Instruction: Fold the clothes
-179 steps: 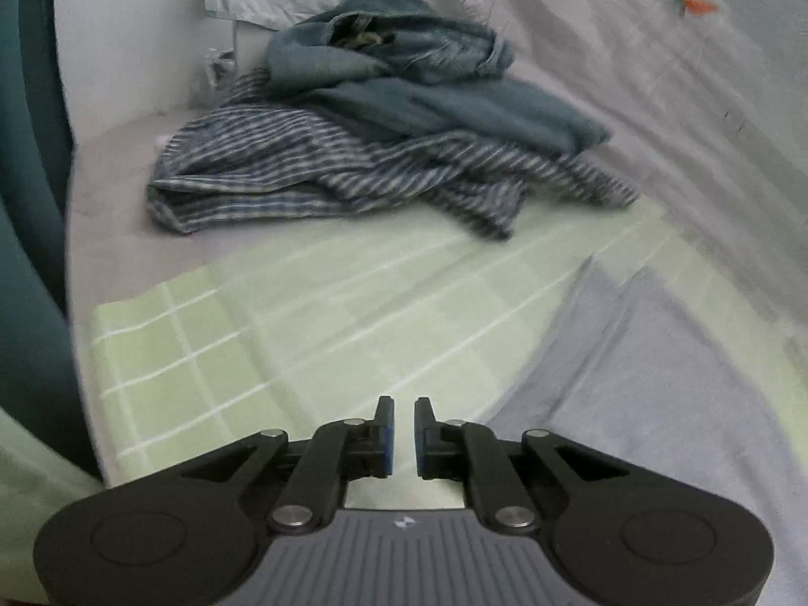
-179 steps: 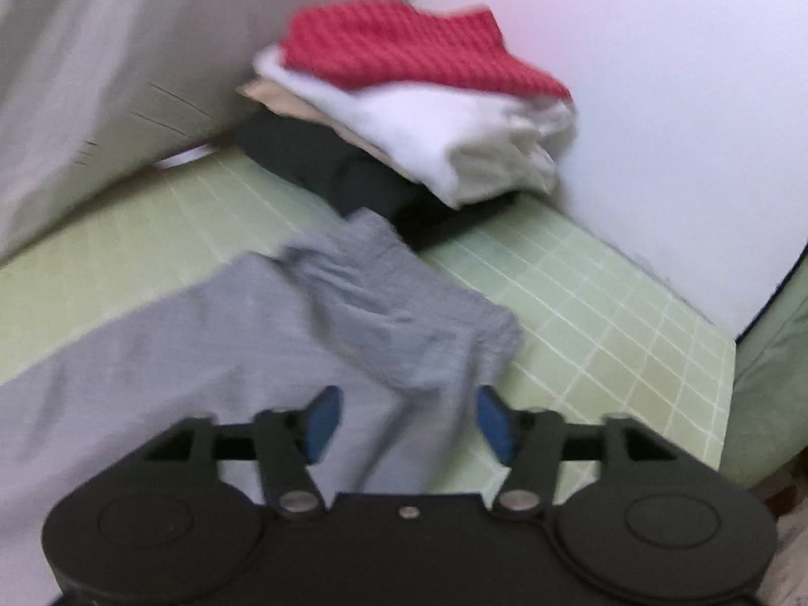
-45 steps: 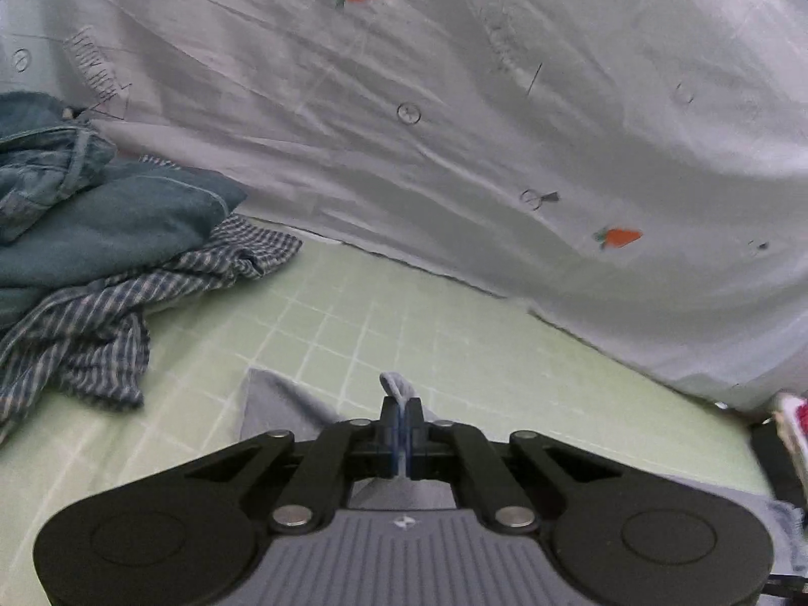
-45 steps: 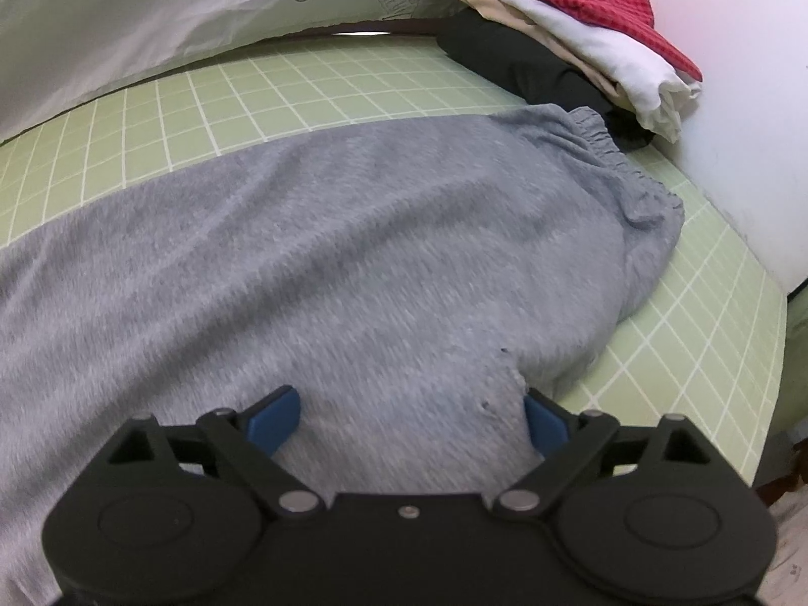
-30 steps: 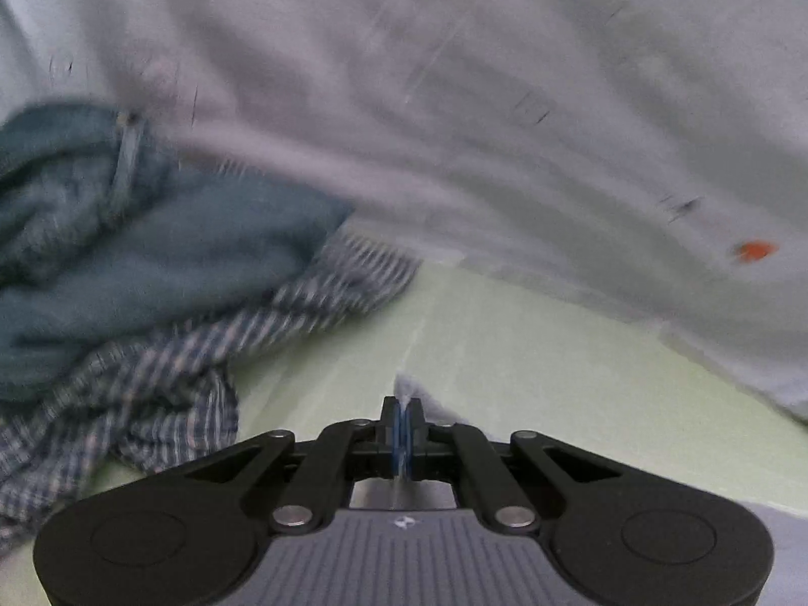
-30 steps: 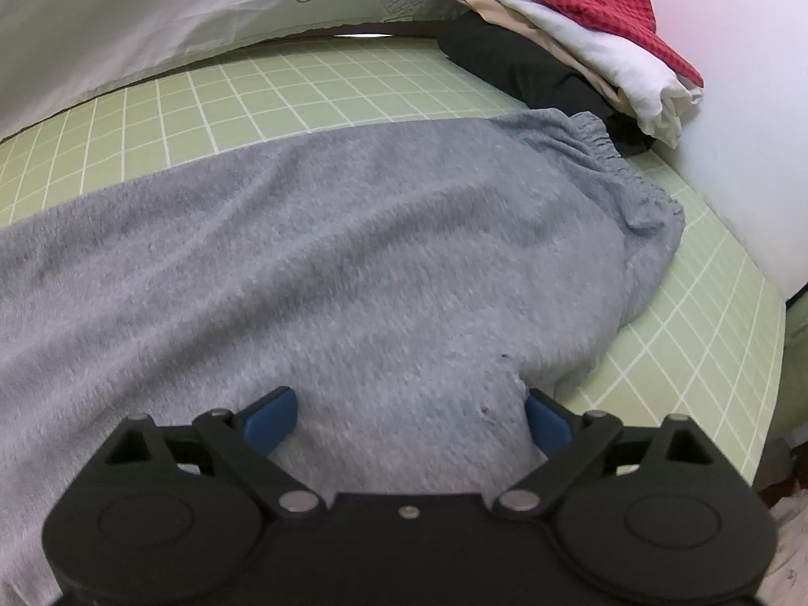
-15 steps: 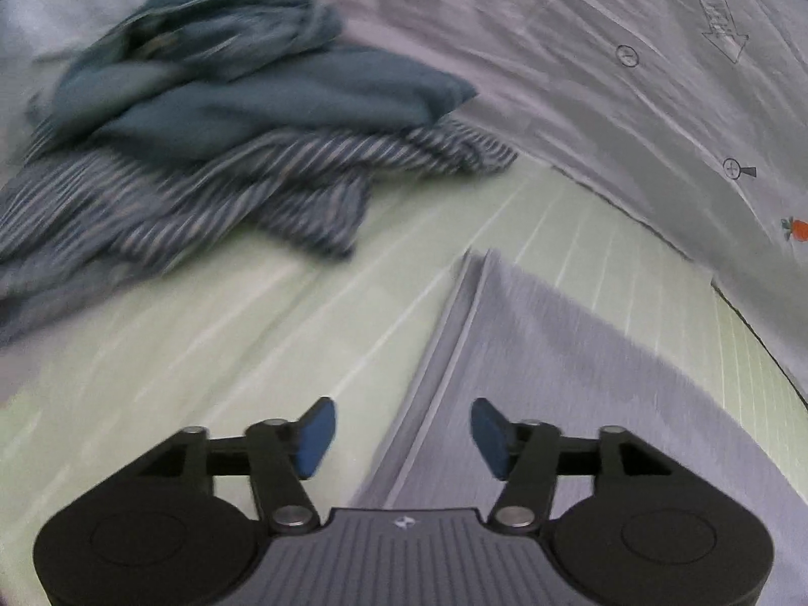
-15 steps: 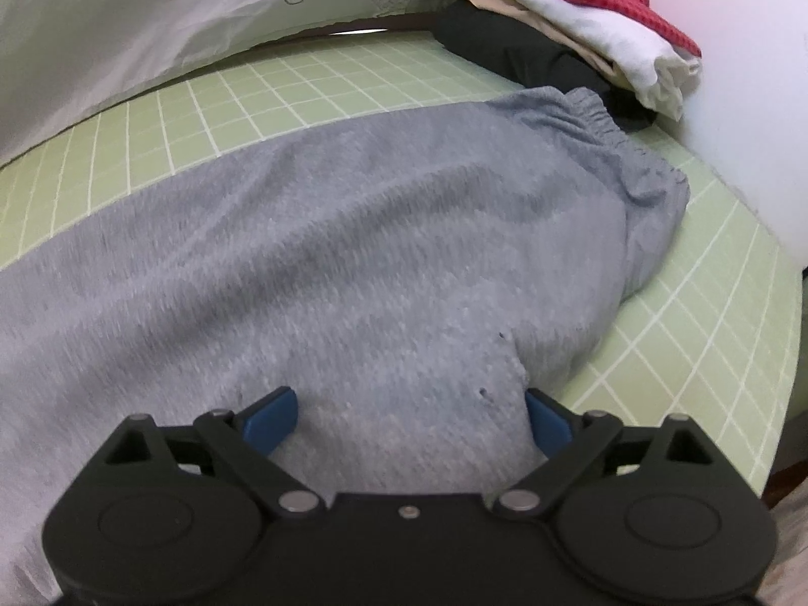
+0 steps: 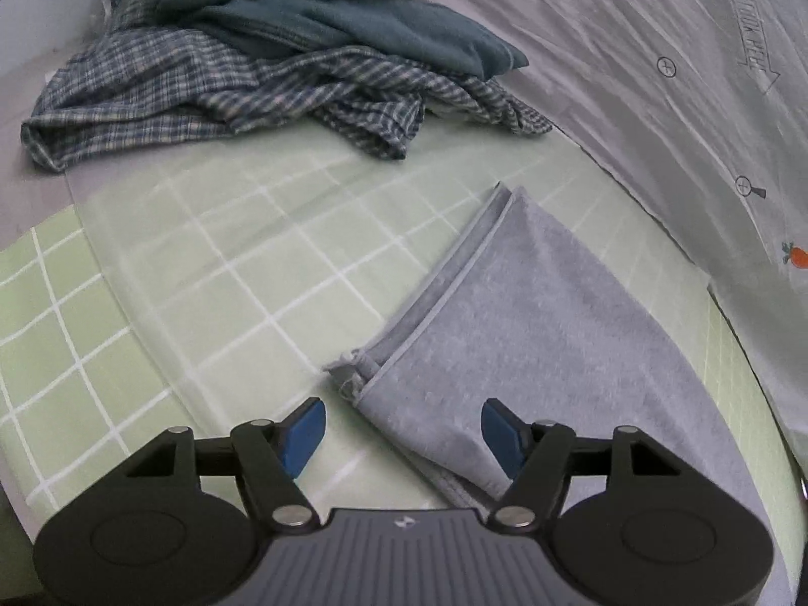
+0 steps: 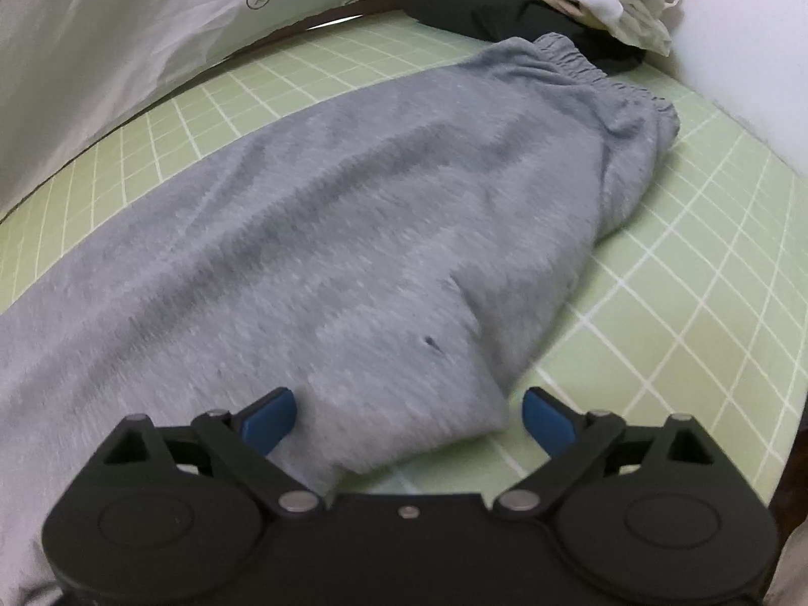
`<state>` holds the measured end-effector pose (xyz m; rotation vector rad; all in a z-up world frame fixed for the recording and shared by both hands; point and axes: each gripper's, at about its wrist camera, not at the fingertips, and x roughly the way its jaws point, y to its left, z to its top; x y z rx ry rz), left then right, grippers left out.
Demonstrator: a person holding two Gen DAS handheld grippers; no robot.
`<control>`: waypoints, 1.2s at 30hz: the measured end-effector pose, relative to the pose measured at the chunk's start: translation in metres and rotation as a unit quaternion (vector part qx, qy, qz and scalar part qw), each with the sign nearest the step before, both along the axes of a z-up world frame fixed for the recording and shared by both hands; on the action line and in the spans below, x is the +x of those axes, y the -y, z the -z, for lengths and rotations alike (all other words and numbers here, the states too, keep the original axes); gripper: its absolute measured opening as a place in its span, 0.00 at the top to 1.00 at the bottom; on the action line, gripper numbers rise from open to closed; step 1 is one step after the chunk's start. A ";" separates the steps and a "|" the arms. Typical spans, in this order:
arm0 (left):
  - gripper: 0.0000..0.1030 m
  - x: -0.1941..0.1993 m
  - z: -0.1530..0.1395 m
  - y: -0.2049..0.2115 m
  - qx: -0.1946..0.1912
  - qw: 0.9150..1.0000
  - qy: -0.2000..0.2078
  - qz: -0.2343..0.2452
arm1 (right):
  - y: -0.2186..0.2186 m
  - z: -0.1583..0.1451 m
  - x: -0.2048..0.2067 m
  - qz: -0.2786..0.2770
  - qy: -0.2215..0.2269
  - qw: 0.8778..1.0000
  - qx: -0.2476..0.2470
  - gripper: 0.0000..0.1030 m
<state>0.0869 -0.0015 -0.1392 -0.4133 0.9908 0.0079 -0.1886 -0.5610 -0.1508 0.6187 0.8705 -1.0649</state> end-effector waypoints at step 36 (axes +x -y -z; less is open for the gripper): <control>0.90 -0.049 -0.005 0.305 -0.015 0.897 0.050 0.439 | 0.078 -0.010 -0.118 0.109 0.082 0.990 0.021 0.03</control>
